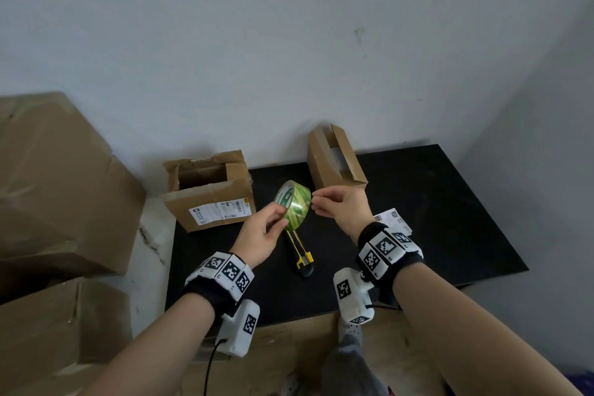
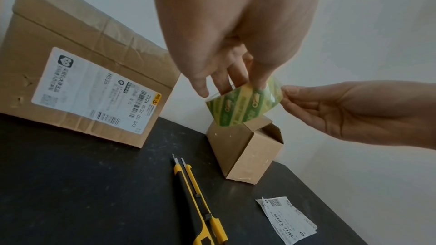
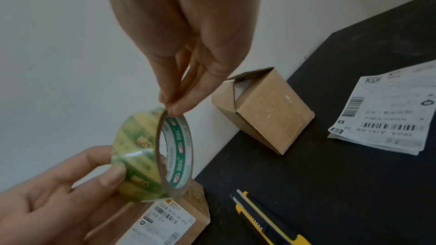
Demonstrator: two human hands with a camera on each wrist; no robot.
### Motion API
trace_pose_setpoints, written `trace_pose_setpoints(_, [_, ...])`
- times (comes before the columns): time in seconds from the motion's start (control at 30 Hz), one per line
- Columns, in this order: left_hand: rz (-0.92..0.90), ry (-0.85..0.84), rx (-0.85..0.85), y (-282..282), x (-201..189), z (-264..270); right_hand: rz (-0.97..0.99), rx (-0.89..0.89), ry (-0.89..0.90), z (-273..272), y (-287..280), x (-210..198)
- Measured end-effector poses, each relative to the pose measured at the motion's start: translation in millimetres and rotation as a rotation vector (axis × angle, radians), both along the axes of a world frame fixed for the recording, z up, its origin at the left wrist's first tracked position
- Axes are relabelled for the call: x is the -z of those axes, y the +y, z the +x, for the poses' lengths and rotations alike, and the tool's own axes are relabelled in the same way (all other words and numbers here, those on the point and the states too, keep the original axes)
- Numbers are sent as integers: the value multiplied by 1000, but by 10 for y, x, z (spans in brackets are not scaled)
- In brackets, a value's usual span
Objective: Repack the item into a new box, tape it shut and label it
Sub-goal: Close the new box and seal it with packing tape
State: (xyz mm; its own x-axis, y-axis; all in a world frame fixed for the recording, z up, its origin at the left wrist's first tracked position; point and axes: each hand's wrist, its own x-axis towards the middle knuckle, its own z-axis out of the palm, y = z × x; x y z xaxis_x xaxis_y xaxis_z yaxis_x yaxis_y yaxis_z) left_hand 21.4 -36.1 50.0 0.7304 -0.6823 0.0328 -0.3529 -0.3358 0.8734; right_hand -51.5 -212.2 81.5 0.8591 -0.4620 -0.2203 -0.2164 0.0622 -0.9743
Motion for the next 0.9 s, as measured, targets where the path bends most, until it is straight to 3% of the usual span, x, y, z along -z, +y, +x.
trace_pose_setpoints(0.2, [34,-47,21,35,-7,26,98,0,10,2,4,-47])
trace_pose_setpoints(0.63, [-13,-69,71,58,-31,-75,-47,111,36,-117,-23,-67])
trace_pose_setpoints(0.83, [-21,-162,-3,-19,-35,-184,-60,50,-9,-192,91,7])
trace_pose_setpoints(0.9, [-15,-187,-11,-50,-47,-222,-200,55,-36,-203,105,28])
